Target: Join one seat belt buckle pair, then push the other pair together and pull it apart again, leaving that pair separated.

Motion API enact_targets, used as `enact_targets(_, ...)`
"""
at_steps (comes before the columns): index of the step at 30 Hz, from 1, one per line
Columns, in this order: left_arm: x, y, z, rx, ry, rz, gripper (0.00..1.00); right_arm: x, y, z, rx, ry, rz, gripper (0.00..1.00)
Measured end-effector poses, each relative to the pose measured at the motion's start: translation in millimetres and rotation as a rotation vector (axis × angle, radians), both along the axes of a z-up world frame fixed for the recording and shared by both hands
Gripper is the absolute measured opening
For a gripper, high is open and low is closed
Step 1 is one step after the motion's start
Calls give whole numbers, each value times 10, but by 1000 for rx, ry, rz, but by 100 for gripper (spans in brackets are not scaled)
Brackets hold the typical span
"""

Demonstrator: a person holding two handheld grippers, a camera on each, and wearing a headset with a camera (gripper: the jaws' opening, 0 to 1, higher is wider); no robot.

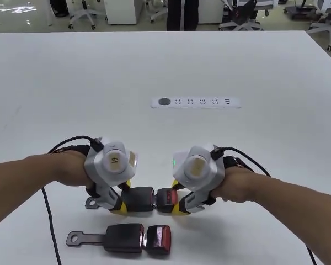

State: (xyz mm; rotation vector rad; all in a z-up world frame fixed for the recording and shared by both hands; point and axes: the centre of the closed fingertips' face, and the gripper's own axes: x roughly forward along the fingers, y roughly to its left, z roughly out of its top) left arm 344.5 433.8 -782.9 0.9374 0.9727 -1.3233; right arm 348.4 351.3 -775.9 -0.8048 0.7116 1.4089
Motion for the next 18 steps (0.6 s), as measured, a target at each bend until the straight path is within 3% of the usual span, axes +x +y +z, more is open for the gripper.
enact_targets(13, -27, -26, 24, -4, 11, 33, 31, 10, -170, -11, -1, 8, 11, 28)
enact_targets(18, 10, -9, 1, 23, 9, 30, 32, 27, -192, -8, 20, 15, 7, 28)
